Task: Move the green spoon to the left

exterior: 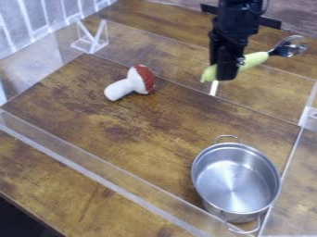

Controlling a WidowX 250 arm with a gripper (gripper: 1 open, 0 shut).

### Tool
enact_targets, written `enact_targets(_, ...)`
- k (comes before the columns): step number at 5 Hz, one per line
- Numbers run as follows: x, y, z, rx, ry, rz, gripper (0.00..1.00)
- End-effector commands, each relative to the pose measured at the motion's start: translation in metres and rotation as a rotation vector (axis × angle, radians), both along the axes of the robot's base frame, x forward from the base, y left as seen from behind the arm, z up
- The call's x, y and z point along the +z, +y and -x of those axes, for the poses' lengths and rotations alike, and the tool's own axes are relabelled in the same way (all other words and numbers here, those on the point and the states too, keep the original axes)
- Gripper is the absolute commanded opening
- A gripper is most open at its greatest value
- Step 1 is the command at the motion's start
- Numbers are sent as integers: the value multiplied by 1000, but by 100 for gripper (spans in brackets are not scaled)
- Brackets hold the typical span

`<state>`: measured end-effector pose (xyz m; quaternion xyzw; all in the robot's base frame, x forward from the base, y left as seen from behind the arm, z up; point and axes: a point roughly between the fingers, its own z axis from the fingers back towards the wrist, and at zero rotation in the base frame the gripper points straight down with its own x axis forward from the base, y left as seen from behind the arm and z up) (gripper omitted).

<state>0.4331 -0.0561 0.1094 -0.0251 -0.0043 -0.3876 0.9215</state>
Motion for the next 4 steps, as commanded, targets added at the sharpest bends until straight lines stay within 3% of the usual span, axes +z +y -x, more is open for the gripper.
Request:
enact_targets(1, 72, 20, 27, 98, -179, 19, 0)
enact_targets(2, 64, 22, 42, 117, -202, 21, 0)
enact_targets(3, 66, 50, 73, 257, -229, 5, 0)
enact_targets(4, 52, 99, 103, 438, -221, -19, 0)
